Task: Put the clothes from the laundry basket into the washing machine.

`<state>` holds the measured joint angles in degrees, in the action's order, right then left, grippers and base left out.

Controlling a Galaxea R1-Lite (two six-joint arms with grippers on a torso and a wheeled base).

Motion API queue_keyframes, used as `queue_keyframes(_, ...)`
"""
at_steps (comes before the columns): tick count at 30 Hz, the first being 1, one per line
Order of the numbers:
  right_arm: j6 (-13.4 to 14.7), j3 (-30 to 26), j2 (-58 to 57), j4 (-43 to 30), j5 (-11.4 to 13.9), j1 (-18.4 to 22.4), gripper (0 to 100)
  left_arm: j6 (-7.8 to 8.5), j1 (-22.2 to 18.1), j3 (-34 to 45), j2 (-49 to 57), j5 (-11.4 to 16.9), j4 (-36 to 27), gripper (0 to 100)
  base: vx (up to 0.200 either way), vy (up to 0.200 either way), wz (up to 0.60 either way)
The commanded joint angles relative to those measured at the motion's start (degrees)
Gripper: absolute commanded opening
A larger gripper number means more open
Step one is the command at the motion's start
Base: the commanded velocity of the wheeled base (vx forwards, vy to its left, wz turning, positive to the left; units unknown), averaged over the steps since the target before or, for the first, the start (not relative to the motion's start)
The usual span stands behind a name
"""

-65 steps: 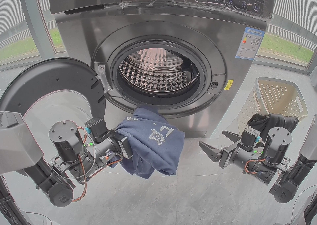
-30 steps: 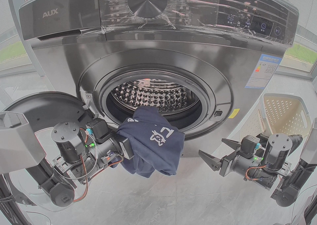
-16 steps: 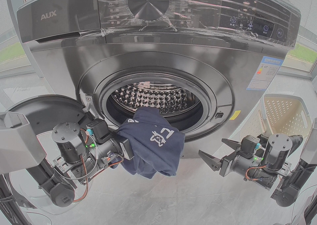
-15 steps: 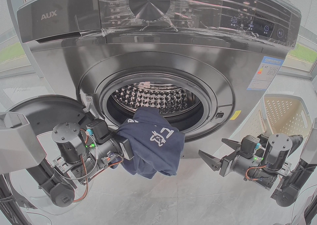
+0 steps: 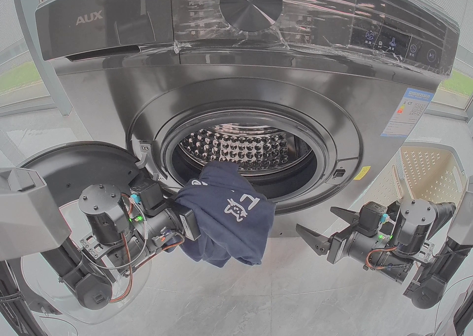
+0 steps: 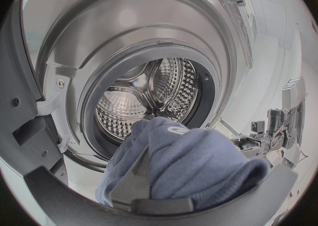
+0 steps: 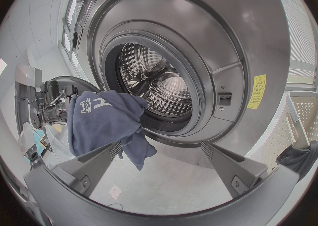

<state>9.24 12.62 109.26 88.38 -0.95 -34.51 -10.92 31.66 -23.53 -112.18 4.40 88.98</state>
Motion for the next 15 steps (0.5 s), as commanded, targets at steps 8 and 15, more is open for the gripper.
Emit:
queue_keyframes(8,0.0,0.0,0.2,0.0,0.0,0.0,100,0.02,0.1,0.1,-0.3,0.0,0.5,0,0.000,0.000,0.00)
queue_keyframes(15,0.0,0.0,-0.1,0.0,0.0,-0.1,100,0.11,2.4,0.5,-0.5,-1.4,0.5,0,0.000,0.000,0.00)
